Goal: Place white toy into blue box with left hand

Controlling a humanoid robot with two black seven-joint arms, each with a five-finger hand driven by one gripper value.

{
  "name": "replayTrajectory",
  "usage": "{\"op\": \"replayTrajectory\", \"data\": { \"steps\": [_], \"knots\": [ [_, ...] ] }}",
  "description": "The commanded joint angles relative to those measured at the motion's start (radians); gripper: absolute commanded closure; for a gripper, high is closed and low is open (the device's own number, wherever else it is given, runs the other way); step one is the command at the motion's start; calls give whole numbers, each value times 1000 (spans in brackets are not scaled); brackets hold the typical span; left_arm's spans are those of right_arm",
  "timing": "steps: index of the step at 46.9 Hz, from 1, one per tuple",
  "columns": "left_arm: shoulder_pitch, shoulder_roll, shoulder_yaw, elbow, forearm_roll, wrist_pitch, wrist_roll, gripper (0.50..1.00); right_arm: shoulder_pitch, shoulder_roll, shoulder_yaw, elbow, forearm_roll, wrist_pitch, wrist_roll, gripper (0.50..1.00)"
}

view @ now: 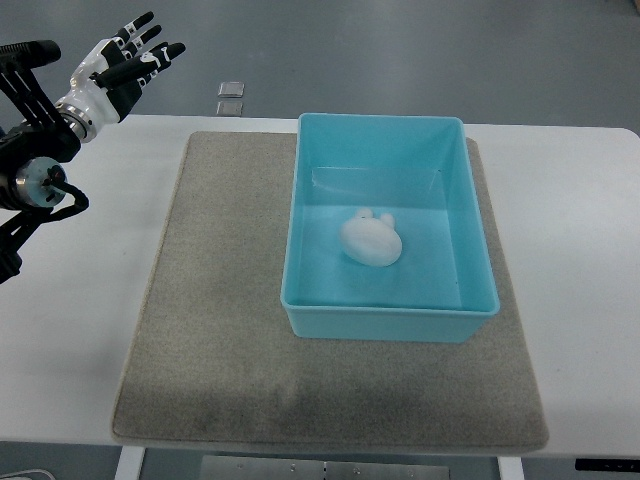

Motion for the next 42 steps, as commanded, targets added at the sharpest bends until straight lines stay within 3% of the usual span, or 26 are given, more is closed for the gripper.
{"op": "replayTrajectory", "data": {
  "steps": [1, 16, 27, 42],
  "knots": [
    [9, 0, -3, 4, -33, -13, -1, 506, 0, 0, 0, 0, 0, 0, 0, 564],
    [94, -22, -129, 1, -91, -24, -24, 504, 0, 0, 0, 0, 0, 0, 0, 564],
    [137, -54, -218, -2, -235, -130, -22, 504, 0, 0, 0, -1, 0, 0, 0, 564],
    [154, -54, -221, -3, -261, -165, -22, 504, 0, 0, 0, 0, 0, 0, 0, 564]
  ]
}}
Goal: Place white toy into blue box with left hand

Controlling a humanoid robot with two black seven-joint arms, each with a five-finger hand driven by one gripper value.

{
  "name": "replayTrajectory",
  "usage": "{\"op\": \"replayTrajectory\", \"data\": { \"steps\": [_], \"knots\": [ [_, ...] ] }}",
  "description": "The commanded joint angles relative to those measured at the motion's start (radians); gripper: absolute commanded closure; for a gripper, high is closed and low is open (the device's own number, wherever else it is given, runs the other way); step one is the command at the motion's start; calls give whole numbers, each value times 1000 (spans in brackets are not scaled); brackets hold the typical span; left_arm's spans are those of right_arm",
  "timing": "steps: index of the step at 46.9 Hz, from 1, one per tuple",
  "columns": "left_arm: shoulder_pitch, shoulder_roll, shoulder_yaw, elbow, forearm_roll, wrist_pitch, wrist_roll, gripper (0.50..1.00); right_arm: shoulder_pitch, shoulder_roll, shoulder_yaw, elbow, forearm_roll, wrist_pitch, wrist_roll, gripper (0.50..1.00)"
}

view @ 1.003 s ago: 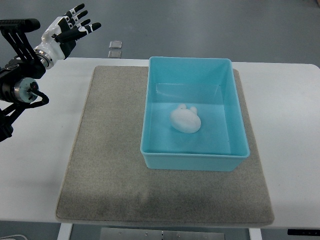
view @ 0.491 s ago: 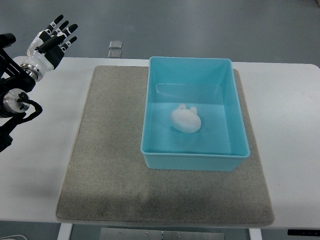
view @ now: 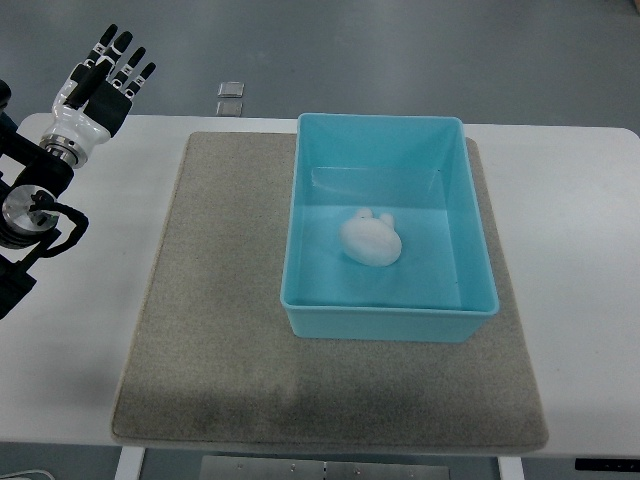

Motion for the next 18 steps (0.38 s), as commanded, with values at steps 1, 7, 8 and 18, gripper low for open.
{"op": "replayTrajectory", "data": {
  "steps": [1, 7, 8, 18],
  "knots": [
    [4, 0, 0, 0, -1, -13, 0, 504, 0, 0, 0, 0, 0, 0, 0, 564],
    [19, -5, 0, -6, -1, -21, 2, 504, 2, 0, 3, 0, 0, 6, 0, 564],
    [19, -5, 0, -6, -1, -21, 0, 504, 2, 0, 3, 2, 0, 8, 0, 564],
    [38, -5, 0, -6, -1, -23, 0, 504, -2, 0, -5, 13, -9, 8, -2, 564]
  ]
}}
